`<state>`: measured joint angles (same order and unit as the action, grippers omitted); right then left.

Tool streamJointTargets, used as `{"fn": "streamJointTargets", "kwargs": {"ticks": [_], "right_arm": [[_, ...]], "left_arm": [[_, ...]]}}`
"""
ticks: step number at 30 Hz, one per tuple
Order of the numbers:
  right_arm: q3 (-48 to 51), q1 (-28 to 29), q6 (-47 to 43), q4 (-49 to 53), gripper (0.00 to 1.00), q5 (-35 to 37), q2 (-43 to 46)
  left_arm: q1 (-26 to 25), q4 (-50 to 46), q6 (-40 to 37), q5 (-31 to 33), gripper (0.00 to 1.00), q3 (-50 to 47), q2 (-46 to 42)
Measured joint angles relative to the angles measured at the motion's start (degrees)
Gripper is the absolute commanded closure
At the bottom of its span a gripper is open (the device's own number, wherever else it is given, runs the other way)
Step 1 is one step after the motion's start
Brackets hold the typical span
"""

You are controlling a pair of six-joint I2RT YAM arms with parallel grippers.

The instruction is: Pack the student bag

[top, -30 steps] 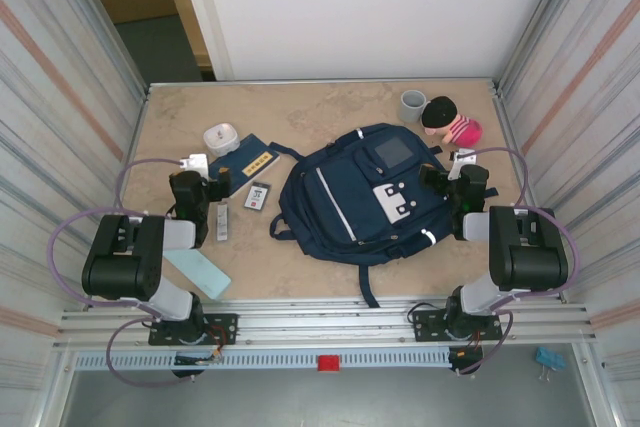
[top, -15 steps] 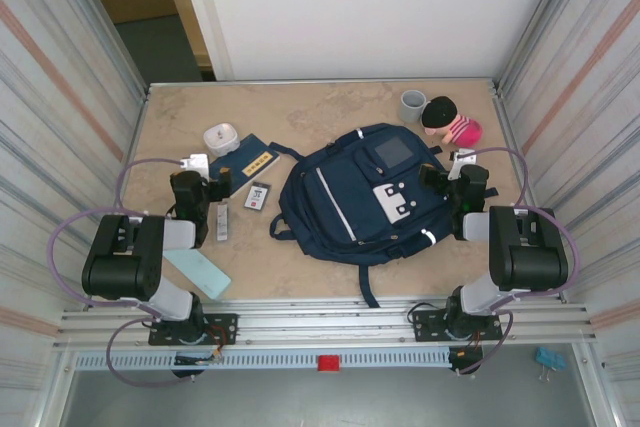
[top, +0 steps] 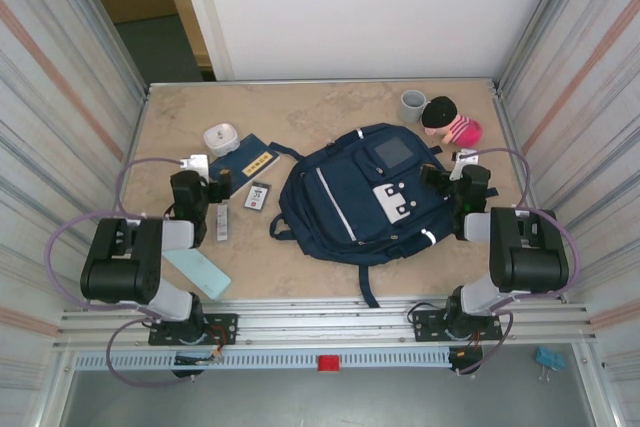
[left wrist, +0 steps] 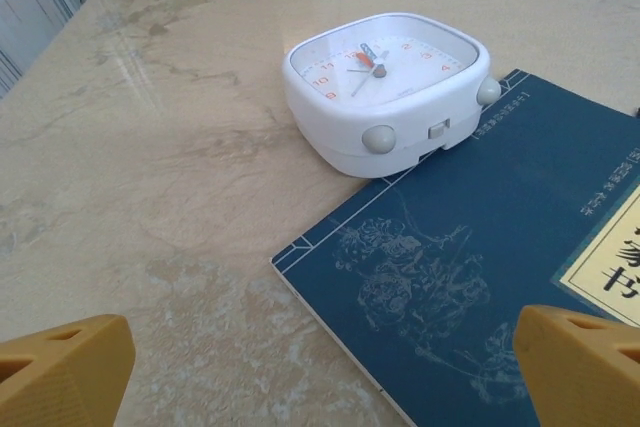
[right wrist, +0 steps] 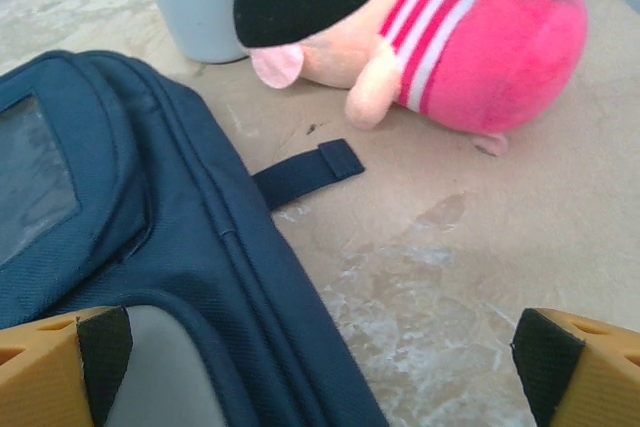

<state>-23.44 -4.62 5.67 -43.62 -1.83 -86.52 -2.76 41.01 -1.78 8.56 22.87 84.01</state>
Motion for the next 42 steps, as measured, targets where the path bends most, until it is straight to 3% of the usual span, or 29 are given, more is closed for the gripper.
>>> {"fn": "streamJointTargets", "kwargs": {"ticks": [6,11,14,16,21,25,29,33,42], "right_arm": [[-3.1,-2.5,1.7,17.0,0.01,-0.4,15.6],[-18.4,-3.8,6.3,42.4,0.01,0.3,27.9],[-27.6,-3.8,13.4,57.4,0.01,-1.4,33.1],[-28.5,-3.8,19.2,64.7,0.01,-3.4,36.0],[-18.8,-2.8,31.4,78.7,0.01,-11.6,38.9],[-12.3,2.2,37.9,87.1,0.01,-12.1,38.0],[-7.8,6.9,42.4,86.5,0.01,-13.5,38.2],[-3.8,10.1,45.6,80.9,0.01,-14.4,36.8],[-1.2,12.2,46.2,64.3,0.01,-14.3,31.7]], "left_arm": [[-6.3,-20.6,-1.0,-0.1,0.15,11.3,-13.1],[-15.0,-36.9,0.4,-2.7,0.19,29.2,-13.7],[-20.1,-43.8,2.1,-5.8,0.23,38.0,-9.2],[-22.2,-47.1,3.6,-8.4,0.25,42.8,-4.0],[-25.4,-53.6,5.8,-15.0,0.26,51.9,13.5],[-26.1,-57.7,7.5,-18.9,0.34,57.2,25.1],[-26.2,-59.5,8.9,-21.0,0.5,60.6,32.2],[-26.3,-60.0,9.5,-22.9,0.58,61.1,33.5],[-27.7,-55.6,11.1,-23.1,0.62,44.5,21.7]]}}
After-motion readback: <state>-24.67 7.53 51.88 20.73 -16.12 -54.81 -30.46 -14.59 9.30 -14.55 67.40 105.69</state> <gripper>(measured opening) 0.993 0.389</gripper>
